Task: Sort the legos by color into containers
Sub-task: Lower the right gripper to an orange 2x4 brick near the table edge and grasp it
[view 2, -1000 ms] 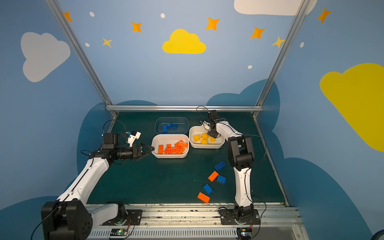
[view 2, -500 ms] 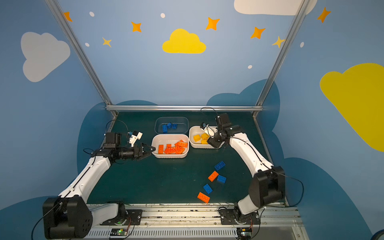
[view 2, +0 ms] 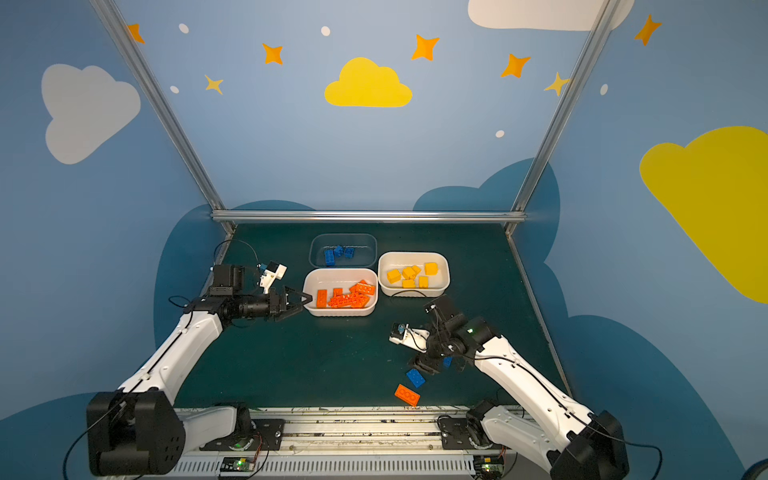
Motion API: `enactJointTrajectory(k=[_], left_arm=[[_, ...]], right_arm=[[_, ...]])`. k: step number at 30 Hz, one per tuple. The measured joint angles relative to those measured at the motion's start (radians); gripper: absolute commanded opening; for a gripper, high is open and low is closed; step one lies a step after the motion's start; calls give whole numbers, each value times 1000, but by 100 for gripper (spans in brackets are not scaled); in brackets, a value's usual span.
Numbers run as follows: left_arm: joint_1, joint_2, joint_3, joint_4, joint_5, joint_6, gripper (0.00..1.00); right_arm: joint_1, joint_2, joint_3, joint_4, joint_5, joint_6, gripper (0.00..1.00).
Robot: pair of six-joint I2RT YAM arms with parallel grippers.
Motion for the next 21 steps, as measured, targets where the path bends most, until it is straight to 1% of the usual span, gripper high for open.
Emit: enactJointTrajectory(k=[4,7,10,12,21], left_arm=[[0,0,0,0,-1,2,100],[0,0,0,0,-2,3,100],[0,0,0,0,-3,6,100],[0,0,0,0,-3,10,100],[0,0,0,-4,-11,27,99]], right_arm=[[127,33,-41,21,4,64,65],[192,74,-55,58,3,113,65],[248,132,-56,64,25,134,64],[264,172,-56,59,36,138,63],[274,311,-56,48,107,146,61]])
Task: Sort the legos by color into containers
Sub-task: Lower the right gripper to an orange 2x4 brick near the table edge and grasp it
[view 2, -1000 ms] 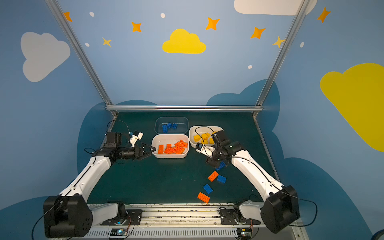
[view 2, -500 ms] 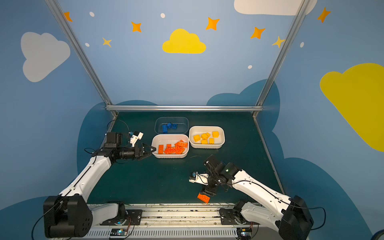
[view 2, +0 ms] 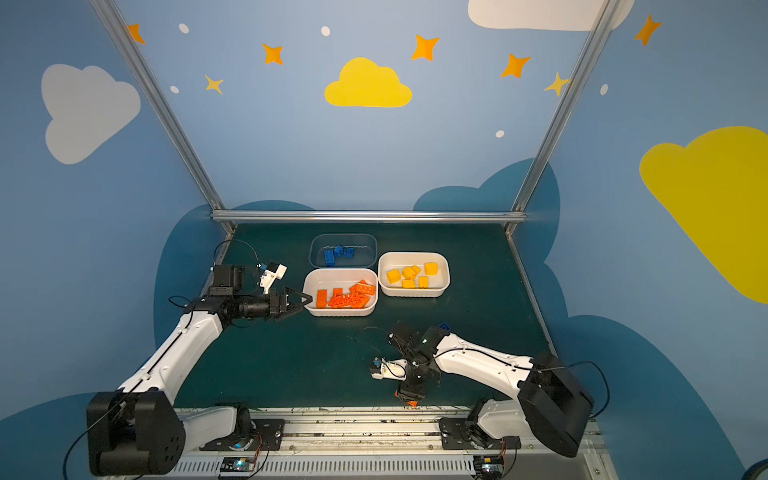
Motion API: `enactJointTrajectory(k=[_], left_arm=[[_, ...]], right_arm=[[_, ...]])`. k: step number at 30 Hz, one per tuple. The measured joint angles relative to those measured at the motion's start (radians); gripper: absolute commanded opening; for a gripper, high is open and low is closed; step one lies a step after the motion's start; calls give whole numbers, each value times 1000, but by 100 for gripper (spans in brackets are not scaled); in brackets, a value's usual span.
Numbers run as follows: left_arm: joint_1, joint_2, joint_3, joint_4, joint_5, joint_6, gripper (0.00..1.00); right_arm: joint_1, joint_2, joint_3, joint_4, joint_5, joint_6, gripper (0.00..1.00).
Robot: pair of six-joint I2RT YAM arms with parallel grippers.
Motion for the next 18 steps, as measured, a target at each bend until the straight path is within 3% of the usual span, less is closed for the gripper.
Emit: enactJointTrajectory(k=[9,11,15,18], left_arm=[[0,27,5,-26,-15,25,100],[0,34,10,-29,-15,27,100],[0,42,18,-36,-15,34,100],[0,45,29,-48,-15,39,100]], right_arm=[[39,80,1,-1,53,-2,55],[45,86,4,2,69,0,48],[69,111,23,5,138,18,24],[102,120,38,-3,204,52,21]])
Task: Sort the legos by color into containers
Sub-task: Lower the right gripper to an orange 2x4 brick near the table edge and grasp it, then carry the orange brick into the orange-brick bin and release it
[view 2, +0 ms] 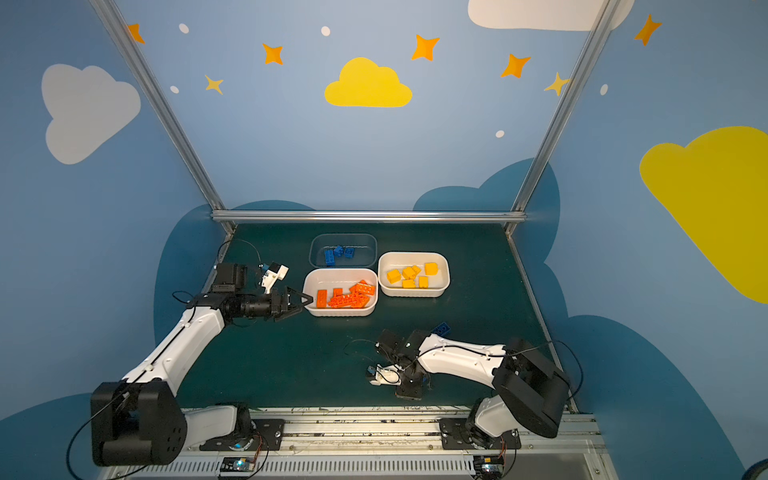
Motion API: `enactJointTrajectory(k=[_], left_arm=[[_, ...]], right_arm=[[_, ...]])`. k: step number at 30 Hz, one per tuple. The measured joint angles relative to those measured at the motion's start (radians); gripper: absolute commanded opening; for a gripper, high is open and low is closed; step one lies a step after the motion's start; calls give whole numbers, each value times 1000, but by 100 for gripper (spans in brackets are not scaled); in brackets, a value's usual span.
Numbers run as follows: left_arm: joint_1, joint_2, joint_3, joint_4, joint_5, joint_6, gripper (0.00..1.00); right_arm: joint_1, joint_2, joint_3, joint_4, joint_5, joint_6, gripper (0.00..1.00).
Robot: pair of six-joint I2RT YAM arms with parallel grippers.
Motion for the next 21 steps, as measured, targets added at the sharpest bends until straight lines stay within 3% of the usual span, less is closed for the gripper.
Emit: enactJointTrajectory(k=[7,13,21], left_arm=[[0,0,21,-9,-1,2,100],[0,0,25,-9,-4,-2,100],[0,0,40,-10,-9,-5,100]], right_arm=[[-11,-8,80,-23,107,51,18],[-132,-8,332,-35,76,17,16],[-254,246,708,27,18,-107,16]])
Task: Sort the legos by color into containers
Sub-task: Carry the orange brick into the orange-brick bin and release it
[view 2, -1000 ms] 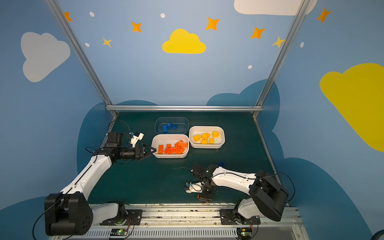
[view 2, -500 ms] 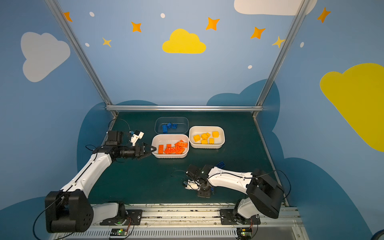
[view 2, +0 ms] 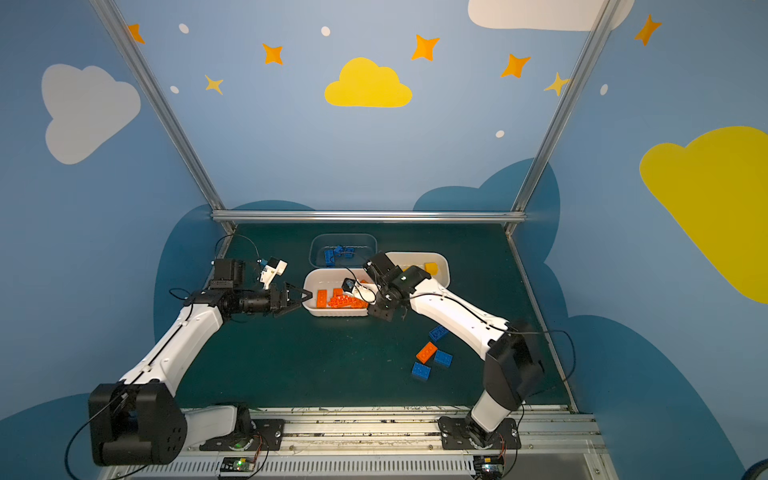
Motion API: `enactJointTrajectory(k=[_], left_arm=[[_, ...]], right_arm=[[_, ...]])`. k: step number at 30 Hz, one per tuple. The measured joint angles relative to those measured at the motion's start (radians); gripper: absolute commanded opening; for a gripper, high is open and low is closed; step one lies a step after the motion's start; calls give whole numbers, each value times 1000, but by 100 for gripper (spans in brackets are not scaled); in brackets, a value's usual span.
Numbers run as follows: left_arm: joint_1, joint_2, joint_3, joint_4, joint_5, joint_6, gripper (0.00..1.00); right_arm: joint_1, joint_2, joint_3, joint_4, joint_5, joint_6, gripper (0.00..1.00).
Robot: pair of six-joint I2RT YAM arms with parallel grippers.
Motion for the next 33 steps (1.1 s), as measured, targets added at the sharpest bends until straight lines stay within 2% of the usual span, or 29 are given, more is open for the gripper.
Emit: enactJointTrajectory(k=[8,13,18,22,25,29,33], left_arm=[[3,-4,0,-5,-4,-1,100],[17,-24,0,-17,-5,-1,100],[31,-44,-3,-30,-5,1,100],[41,-48,-5,-40,-5,3,100],[45,-49,-15,-43,-5,5,100],[47,-49,-19,-49,-4,7,100],[47,-50,-19,-47,3,6,100]], right_arm=[[-32,346,342,59,-29,-92,18],[-32,506,513,74,-57,-133,21],[-29,565,531,110,-106,-210,26],[-16,605,546,162,-99,-250,36],[-11,637,571,184,-92,-262,48],[-10,632,562,196,-89,-265,53],[-22,555,449,210,-73,-250,56]])
